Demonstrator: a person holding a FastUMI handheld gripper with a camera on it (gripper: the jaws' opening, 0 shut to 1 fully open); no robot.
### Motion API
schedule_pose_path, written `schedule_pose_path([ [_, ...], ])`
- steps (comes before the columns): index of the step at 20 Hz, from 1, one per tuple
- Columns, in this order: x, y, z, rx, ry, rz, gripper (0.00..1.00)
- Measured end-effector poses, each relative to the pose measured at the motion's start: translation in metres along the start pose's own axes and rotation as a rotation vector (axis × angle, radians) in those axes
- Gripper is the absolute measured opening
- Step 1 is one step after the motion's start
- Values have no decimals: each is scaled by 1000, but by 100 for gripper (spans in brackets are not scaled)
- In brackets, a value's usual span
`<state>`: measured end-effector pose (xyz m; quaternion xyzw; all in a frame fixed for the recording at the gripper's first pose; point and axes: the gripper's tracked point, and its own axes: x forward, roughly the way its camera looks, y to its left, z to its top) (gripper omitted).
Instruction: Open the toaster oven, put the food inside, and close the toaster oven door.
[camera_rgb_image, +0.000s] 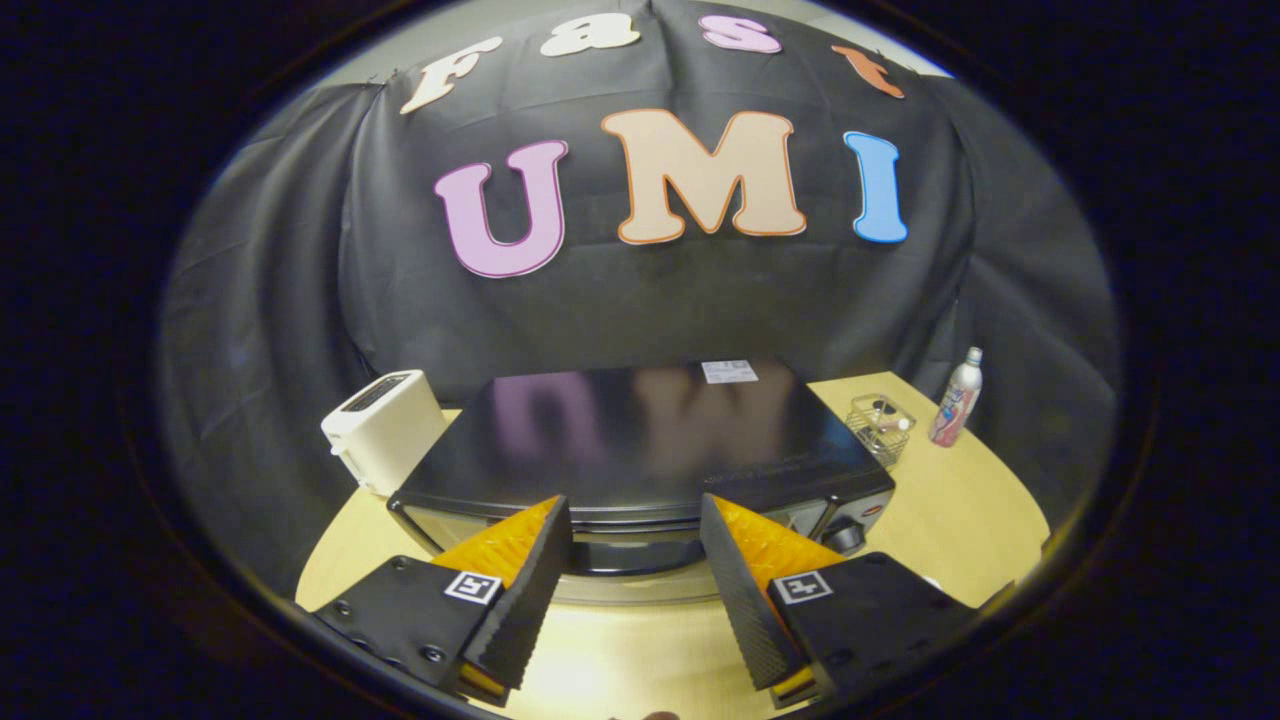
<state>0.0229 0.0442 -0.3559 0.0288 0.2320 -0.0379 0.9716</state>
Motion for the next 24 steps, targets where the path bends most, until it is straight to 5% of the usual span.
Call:
schedule_pose_path([
  [15,-99,-40,256,-72,-371,-46,83],
  [24,-126,-61,315,-68,-437,-68,83],
])
